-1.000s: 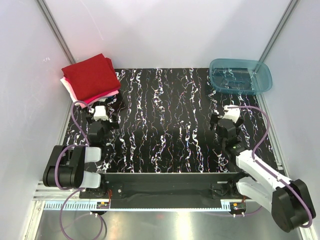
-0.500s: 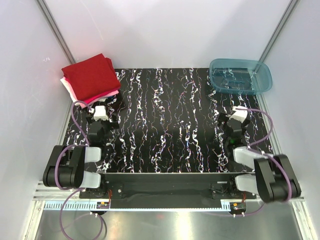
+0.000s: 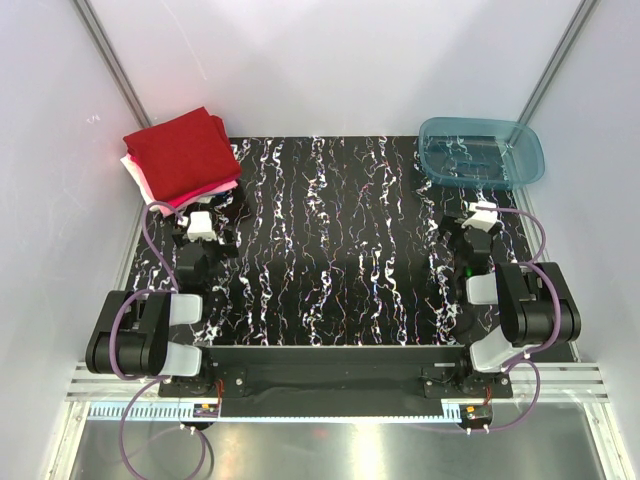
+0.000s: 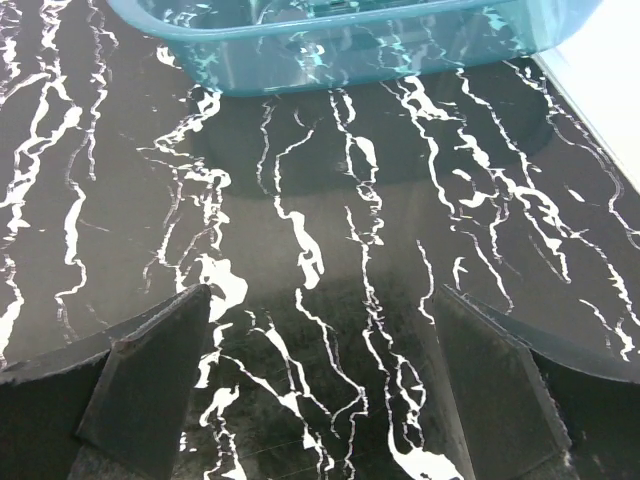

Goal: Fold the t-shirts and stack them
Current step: Reset both grippers

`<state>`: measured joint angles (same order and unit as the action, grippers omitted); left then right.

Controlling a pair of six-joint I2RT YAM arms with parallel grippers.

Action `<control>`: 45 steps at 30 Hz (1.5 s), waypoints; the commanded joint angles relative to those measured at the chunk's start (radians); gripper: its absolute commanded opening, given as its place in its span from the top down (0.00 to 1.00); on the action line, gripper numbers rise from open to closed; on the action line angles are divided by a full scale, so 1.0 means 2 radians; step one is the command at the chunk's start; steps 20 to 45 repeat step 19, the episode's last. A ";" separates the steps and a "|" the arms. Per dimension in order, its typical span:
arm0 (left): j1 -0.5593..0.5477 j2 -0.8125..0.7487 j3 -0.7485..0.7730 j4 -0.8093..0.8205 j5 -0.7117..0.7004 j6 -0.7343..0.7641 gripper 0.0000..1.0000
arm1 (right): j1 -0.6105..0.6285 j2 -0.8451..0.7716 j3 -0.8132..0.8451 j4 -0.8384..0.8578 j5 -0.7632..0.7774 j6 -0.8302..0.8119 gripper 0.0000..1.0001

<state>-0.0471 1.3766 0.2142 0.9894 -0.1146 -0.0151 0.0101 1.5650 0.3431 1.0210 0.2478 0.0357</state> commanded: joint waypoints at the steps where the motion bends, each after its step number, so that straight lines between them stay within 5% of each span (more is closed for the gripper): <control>1: -0.001 -0.002 0.013 0.050 -0.012 0.009 0.01 | -0.002 -0.009 0.012 0.020 -0.010 0.008 0.00; 45: -0.002 -0.002 0.013 0.050 -0.012 0.009 0.01 | -0.023 -0.011 0.017 -0.002 -0.045 0.007 0.00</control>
